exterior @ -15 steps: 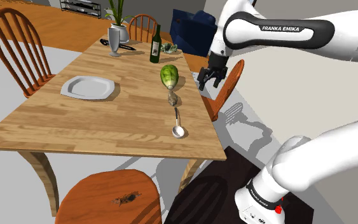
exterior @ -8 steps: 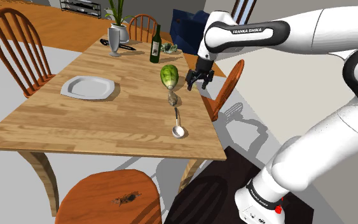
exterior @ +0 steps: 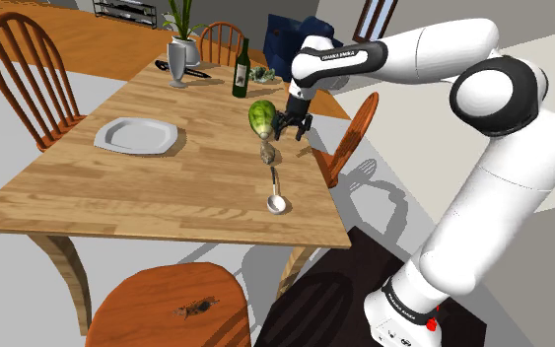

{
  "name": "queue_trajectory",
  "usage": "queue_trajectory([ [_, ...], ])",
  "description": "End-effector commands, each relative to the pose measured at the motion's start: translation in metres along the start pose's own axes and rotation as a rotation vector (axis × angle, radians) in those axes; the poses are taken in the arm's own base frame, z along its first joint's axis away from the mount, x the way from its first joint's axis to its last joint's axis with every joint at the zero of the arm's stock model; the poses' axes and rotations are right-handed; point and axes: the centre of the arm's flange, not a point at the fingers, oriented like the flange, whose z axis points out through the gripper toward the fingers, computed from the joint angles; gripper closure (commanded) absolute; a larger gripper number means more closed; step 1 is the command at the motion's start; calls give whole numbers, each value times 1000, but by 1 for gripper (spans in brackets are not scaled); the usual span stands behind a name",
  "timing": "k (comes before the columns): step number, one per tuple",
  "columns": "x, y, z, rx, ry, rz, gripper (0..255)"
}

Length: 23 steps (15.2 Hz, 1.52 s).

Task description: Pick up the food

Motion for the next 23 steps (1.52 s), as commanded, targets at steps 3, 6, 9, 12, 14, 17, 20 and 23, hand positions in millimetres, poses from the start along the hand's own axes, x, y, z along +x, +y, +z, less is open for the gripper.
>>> queue_trajectory([
  [3, 49, 2, 29, 30, -11, 38, 0],
  [6, 83, 6, 50, 51, -20, 66, 0],
  [9, 112, 11, 69, 69, -28, 90, 0],
  [12, 113, 12, 85, 69, -28, 90, 0],
  [14, 113, 12, 95, 69, -28, 90, 0],
  [17, 114, 13, 109, 69, -28, 90, 0],
  [20, 113, 13, 109, 69, -27, 91, 255],
  [23, 113, 13, 109, 69, -27, 90, 255],
])
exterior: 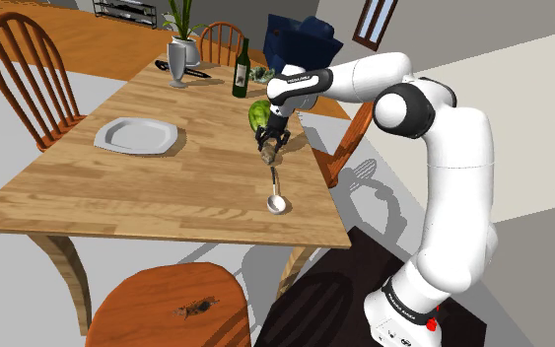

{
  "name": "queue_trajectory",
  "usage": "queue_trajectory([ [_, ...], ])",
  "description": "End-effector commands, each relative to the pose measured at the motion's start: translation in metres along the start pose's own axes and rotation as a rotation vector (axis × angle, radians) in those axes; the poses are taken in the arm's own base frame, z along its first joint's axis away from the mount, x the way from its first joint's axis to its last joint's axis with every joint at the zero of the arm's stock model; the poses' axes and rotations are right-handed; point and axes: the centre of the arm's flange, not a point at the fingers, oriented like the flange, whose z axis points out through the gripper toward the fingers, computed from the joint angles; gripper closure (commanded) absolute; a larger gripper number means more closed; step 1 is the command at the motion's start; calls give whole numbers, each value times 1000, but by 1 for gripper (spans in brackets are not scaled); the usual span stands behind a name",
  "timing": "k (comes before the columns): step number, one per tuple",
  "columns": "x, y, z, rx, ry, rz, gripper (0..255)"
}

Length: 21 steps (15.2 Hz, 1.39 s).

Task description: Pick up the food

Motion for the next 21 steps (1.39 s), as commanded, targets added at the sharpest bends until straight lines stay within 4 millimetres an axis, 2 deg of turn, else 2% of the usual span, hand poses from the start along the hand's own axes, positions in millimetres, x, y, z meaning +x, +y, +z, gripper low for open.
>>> queue_trajectory([
  [1, 0, 0, 1, 0, -2, 0, 255],
  [5, 1, 0, 1, 0, -2, 0, 255],
  [20, -6, -10, -77, 0, -2, 0, 255],
  [21, -6, -10, -78, 0, -2, 0, 255],
])
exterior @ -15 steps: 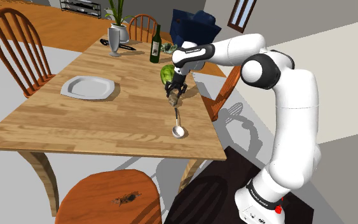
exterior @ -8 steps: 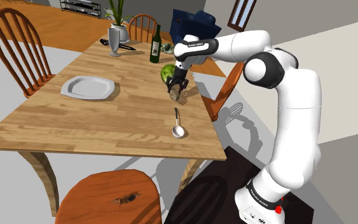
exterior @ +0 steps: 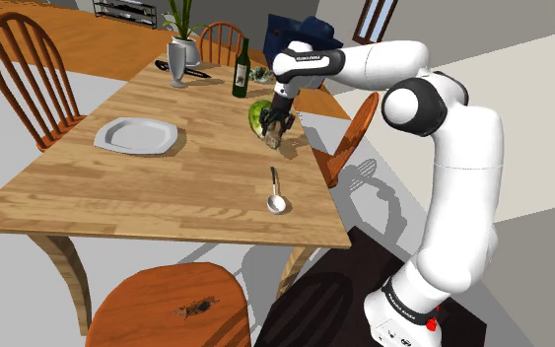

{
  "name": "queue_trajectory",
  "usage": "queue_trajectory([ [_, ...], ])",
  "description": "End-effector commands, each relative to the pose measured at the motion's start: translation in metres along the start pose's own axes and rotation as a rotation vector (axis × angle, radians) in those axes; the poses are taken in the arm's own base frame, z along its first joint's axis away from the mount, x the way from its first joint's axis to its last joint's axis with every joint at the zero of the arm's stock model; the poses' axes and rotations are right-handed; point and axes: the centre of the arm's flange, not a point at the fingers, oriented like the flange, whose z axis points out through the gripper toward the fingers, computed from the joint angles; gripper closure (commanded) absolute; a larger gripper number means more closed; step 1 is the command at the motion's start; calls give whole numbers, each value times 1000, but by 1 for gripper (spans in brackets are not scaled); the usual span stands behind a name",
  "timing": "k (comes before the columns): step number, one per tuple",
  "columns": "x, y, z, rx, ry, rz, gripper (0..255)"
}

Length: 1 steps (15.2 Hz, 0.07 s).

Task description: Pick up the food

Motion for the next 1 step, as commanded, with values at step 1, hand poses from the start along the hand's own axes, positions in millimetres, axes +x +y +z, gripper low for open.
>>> queue_trajectory([
  [1, 1, -1, -4, 0, 0, 0, 255],
])
